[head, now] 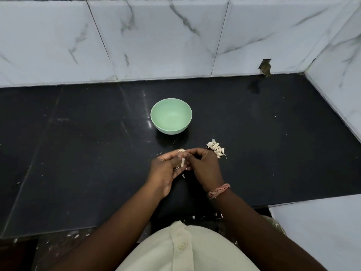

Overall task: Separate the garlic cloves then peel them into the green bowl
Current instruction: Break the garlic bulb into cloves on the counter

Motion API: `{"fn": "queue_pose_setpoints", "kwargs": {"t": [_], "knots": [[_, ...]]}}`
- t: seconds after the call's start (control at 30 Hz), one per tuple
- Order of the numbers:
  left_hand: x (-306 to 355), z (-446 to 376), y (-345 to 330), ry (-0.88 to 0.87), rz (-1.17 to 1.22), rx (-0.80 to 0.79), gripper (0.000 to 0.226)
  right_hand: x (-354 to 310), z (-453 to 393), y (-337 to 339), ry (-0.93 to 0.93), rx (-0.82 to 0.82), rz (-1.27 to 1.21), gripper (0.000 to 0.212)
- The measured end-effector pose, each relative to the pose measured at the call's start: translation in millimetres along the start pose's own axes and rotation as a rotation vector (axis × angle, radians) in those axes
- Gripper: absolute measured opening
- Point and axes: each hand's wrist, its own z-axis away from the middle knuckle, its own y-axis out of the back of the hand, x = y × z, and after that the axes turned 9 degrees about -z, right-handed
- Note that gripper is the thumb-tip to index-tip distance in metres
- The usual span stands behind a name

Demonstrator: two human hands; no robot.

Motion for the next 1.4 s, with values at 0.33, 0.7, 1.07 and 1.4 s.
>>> {"fn": "queue_pose_setpoints", "kwargs": {"t": [0.33,0.7,1.07,1.4], "knots": [[-2.5,13.3,4.3,0.016,0.06,0.131,0.011,4.3,7.9,-8.1,0.035,-0.067,-0.034,0.011],[-14.4,21.2,-0.4,0.045,0.048,0.29,0.012,11.1,16.5,-8.7,-0.052,-0.091,-0.068,0.017],[-22.9,22.7,-8.3,-0.027,-0.075,0.41,0.007,13.5,17.0,-9.6,-0.069,-0.11,0.02,0.02],[-14.9,16.5,-3.8,0.074,-0.028,0.297,0.012,19.0,5.6,0.0,-0.114,-0.088,-0.051,0.014]]}}
